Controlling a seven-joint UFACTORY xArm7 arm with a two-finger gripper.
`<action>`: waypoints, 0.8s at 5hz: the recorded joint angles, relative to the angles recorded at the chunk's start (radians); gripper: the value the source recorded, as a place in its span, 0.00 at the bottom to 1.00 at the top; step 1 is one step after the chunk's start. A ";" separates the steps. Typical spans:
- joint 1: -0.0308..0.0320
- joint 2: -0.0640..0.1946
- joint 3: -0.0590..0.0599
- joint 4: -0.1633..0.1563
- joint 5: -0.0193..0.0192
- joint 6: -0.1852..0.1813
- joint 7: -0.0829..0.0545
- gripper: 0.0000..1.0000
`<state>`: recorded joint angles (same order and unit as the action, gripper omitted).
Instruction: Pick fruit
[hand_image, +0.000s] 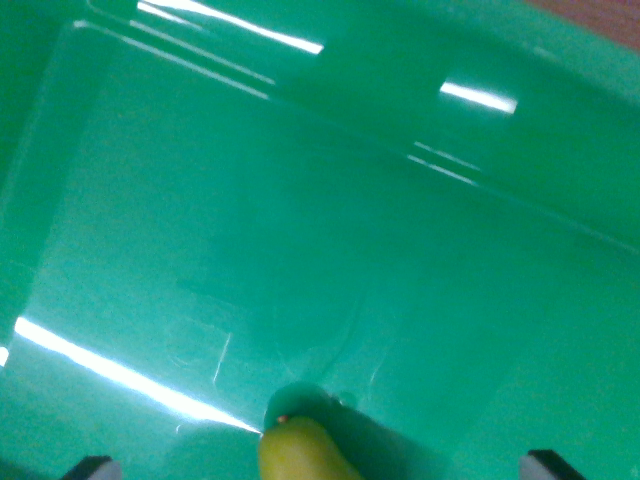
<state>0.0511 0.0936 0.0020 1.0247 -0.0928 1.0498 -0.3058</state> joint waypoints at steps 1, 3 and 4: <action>-0.0030 0.005 -0.007 -0.045 -0.0024 -0.045 -0.029 0.00; -0.0060 0.009 -0.014 -0.089 -0.0047 -0.089 -0.058 0.00; -0.0060 0.009 -0.014 -0.089 -0.0047 -0.089 -0.058 0.00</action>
<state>0.0451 0.1031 -0.0124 0.9353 -0.0975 0.9611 -0.3634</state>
